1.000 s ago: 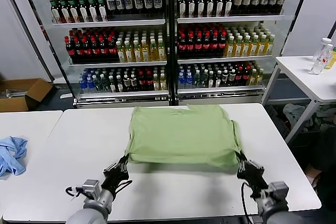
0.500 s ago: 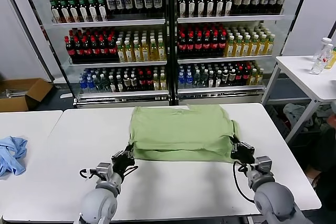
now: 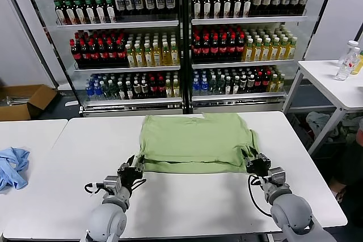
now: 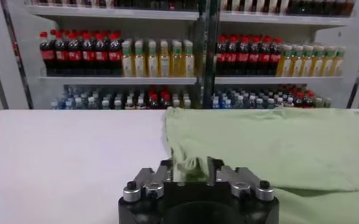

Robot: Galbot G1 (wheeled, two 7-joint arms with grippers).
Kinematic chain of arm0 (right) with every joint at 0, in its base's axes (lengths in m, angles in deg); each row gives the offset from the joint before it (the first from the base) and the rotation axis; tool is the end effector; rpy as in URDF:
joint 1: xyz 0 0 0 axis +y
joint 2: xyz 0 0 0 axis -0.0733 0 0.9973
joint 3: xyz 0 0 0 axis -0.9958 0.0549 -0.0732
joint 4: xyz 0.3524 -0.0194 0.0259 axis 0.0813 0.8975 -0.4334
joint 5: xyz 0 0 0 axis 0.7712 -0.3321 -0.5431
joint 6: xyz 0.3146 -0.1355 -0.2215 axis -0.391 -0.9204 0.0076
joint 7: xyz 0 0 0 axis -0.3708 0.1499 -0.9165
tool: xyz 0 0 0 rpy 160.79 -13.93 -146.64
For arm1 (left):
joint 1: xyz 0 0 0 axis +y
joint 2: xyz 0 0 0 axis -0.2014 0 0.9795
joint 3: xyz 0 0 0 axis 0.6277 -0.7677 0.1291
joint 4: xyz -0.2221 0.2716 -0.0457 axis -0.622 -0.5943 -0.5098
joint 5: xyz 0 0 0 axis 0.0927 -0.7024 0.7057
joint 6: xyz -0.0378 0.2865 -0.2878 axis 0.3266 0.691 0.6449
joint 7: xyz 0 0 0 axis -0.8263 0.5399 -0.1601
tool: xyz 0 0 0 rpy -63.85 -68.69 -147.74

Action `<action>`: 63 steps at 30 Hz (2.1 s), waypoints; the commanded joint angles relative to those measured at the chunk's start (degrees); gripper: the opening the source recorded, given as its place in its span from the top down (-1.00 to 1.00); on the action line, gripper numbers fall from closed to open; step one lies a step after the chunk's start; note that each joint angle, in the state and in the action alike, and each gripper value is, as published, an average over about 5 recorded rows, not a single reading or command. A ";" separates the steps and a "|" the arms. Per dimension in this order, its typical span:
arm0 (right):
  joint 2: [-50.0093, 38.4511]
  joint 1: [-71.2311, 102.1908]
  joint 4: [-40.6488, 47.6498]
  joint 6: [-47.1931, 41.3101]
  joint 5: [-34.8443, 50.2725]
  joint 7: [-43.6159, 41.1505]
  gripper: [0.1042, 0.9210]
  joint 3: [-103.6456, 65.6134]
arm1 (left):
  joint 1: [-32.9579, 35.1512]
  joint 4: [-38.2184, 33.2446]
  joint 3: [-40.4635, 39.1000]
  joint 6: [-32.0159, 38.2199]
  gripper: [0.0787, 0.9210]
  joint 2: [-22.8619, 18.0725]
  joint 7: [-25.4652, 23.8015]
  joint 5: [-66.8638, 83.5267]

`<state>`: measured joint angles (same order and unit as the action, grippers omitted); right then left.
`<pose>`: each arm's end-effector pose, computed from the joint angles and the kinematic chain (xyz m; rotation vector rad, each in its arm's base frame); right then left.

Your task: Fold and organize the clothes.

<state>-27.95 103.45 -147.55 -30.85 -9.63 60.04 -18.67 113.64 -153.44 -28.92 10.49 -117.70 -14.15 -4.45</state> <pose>0.3467 -0.0825 -0.2930 0.1633 -2.7927 0.2840 0.3288 0.0033 -0.3150 -0.0935 -2.7672 0.0343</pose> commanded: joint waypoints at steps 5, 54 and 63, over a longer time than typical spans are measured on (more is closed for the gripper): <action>1.96 0.24 4.26 -8.83 3.83 4.14 -0.54 -2.08 | -0.87 2.48 -0.44 -2.39 -0.35 -1.06 1.21 1.15; -2.62 38.70 -23.67 1.32 -0.55 -4.23 0.93 -13.35 | 40.36 -29.47 5.68 0.23 0.99 -0.58 3.39 4.17; -1.73 38.31 -27.60 2.09 -3.47 -0.37 0.72 -14.94 | 45.30 -36.08 6.86 -0.90 0.97 -0.43 6.20 -1.65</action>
<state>-29.83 137.23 -170.41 -30.21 -10.78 58.05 -31.63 147.29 -178.91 -23.49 9.71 -118.21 -10.53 0.02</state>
